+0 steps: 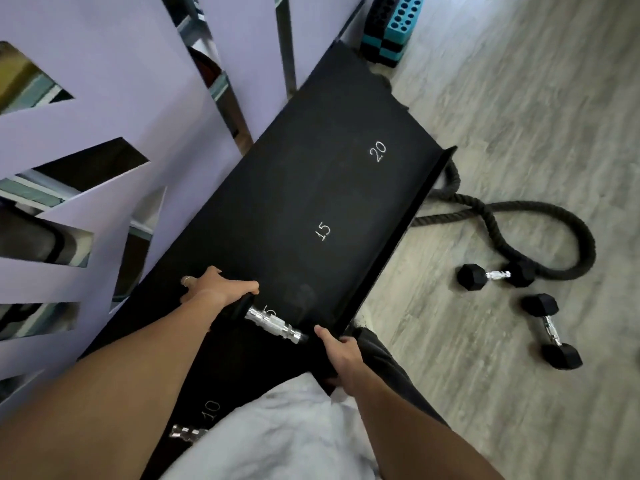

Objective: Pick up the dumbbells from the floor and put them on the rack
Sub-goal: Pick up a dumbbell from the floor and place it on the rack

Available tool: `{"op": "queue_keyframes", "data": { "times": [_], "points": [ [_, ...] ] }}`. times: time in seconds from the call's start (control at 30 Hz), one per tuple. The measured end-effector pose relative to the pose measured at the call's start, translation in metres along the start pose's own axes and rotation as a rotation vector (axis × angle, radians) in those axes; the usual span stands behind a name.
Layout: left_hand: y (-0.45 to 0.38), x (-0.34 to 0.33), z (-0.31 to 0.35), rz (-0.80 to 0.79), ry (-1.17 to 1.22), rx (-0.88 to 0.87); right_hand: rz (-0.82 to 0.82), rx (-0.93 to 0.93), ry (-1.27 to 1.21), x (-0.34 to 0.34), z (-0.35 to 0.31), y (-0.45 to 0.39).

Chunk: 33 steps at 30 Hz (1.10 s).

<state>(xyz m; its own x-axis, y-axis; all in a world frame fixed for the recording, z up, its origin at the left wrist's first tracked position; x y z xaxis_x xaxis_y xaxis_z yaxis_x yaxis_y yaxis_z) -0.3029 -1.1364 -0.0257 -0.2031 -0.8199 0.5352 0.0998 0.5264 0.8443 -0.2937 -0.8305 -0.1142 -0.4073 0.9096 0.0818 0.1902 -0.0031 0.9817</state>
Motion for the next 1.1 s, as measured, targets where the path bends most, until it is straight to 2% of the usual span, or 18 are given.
{"op": "queue_keyframes", "data": {
  "times": [0.13,0.3,0.43,0.5,0.6,0.7,1.0,1.1],
  "points": [
    [0.013,-0.003,0.023,0.114,-0.183,-0.123,0.011,0.134,0.13,0.02,-0.013,0.004],
    [0.034,-0.019,0.022,0.152,-0.303,-0.185,-0.017,0.189,0.115,0.053,-0.007,0.005],
    [0.075,-0.047,0.049,0.314,-0.626,-0.419,-0.002,0.221,0.034,0.095,0.015,0.017],
    [0.098,-0.084,0.07,0.246,-0.632,-0.547,-0.029,0.239,0.016,0.123,0.033,0.022],
    [0.141,-0.161,0.107,-0.01,-0.624,-0.671,0.006,0.276,-0.031,0.186,0.06,0.036],
    [0.199,-0.25,0.144,-0.171,-0.69,-0.745,0.058,0.309,-0.101,0.27,0.097,0.055],
    [0.347,-0.488,0.227,-0.273,-0.932,-0.988,0.317,0.281,-0.357,0.507,0.262,0.101],
    [0.398,-0.556,0.252,-0.315,-0.979,-1.031,0.402,0.268,-0.423,0.566,0.303,0.111]
  ]
}}
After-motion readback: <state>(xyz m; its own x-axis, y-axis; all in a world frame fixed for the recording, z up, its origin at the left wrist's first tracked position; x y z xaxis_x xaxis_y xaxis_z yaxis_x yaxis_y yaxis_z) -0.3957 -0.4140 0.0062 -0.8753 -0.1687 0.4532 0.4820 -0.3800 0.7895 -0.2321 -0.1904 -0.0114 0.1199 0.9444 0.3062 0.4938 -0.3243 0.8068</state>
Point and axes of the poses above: each hand's wrist, its own y-axis away from the middle knuckle, its own x-axis out of the back of the hand, z = x × y, the point moved 7 cm from there along -y, towards the middle knuckle, and after that the axes turned 6 degrees about -z, right-handed, at the moved point
